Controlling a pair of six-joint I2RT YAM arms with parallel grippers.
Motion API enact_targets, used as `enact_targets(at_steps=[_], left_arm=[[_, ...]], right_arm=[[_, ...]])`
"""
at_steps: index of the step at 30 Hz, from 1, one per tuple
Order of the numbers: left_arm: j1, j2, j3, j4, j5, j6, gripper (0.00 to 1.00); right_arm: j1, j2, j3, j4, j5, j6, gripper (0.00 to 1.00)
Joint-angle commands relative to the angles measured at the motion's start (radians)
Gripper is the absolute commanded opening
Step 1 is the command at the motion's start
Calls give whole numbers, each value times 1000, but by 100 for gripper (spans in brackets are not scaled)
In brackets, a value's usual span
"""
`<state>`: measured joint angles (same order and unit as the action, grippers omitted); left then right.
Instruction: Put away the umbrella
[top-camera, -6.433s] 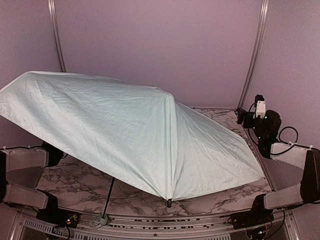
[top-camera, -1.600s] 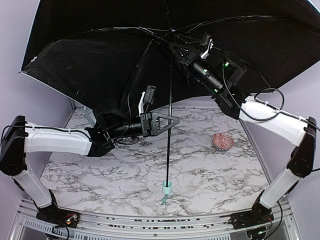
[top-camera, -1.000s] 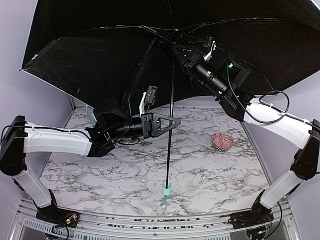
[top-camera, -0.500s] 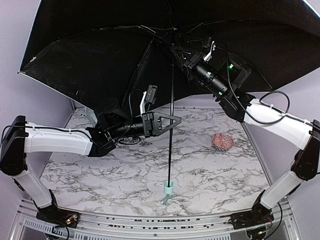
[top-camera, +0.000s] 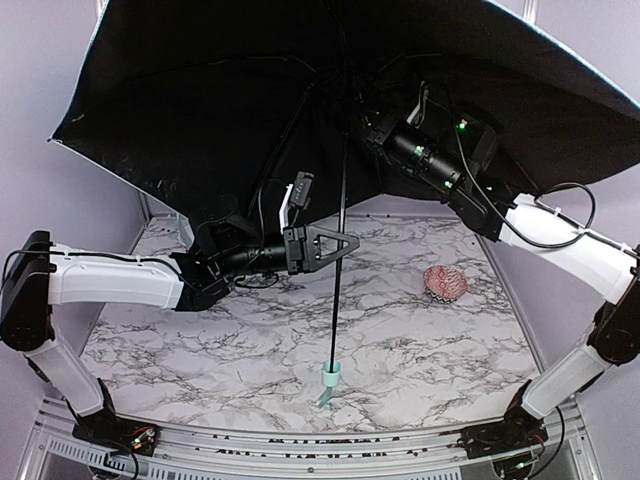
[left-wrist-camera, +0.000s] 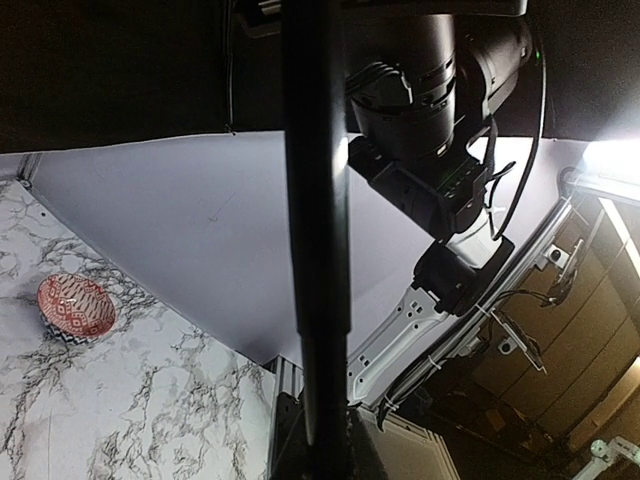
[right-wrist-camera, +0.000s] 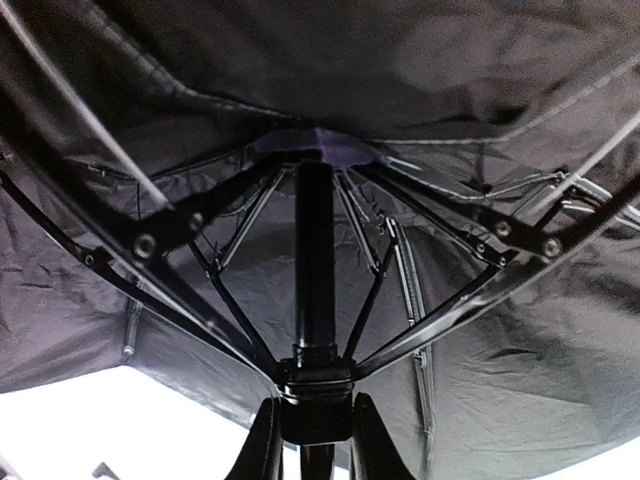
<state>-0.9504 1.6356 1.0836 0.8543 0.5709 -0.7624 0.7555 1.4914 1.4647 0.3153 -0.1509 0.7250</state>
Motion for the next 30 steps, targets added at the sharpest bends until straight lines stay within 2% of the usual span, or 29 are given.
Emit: enact_targets(at_steps=[1,5,7,11,14,17,24,30], left_arm=[[10,-76,56,73,-30,92,0],[10,-86,84,-3,-129,155,0],[11,-95,104,-85,-198,198,0],[11,-124,108,-135,-268,255,0],[12,-134,109,-169,-286,279,0],[12,-131,106,-204,-307,279,0],[3,-128,93,-281,-363,311,0],[-9,-114,115,-358,-372,358,0]], right_arm=[[66,-11,-25,-244,103,-181,1],[156,-8,-81,-258,221,-276,4],[177,-18,-117,-233,245,-288,4],[218,-31,-166,-248,307,-305,7],[229,-55,-197,-255,348,-305,13],[229,-90,-213,-223,415,-319,24],[231,-105,-152,-217,500,-389,42],[231,-80,-123,-177,482,-409,46]])
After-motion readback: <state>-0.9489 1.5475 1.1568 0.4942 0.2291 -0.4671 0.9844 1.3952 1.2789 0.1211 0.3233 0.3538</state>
